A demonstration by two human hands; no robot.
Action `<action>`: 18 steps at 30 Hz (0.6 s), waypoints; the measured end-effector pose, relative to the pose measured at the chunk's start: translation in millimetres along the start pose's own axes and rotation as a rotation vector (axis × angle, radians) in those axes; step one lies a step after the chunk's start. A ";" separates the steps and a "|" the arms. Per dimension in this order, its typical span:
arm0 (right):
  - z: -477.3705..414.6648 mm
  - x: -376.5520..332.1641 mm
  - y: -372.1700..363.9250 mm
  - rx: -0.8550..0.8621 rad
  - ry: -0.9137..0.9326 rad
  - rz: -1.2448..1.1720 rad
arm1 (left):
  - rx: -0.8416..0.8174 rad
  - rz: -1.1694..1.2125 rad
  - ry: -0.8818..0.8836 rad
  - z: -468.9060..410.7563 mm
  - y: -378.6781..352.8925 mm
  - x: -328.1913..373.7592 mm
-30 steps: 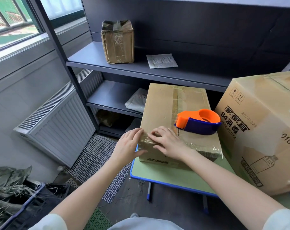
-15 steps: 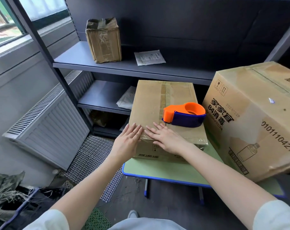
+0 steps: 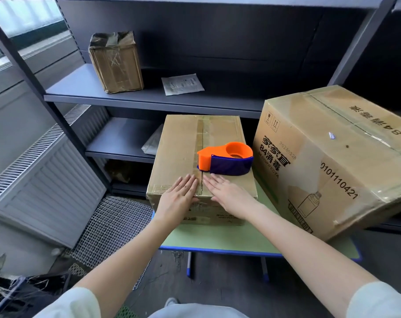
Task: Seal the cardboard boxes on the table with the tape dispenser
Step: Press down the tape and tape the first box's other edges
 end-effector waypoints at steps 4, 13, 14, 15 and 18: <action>10.7 14.5 4.7 -0.034 0.063 -0.040 | 0.002 0.031 -0.056 -2.2 6.5 10.4; 33.1 30.0 1.8 -0.019 0.000 -0.088 | 0.113 0.037 -0.100 -27.4 -1.5 47.5; 35.3 33.9 3.8 -0.026 0.007 -0.115 | 0.106 0.048 -0.095 -27.7 -0.9 49.7; 38.5 39.0 5.5 -0.032 0.003 -0.140 | 0.098 0.062 -0.100 -29.3 0.3 53.2; 51.0 56.8 6.4 -0.042 -0.031 -0.121 | 0.050 0.130 -0.138 -44.0 1.5 70.3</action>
Point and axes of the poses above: each hand's wrist, its own z-axis away from the middle knuckle, its own y-axis out of the back of the hand, x = y × z, the point moved 1 cm from there along -z, towards the middle knuckle, and after that the axes turned 6 degrees about -x, right-handed, at the moved point
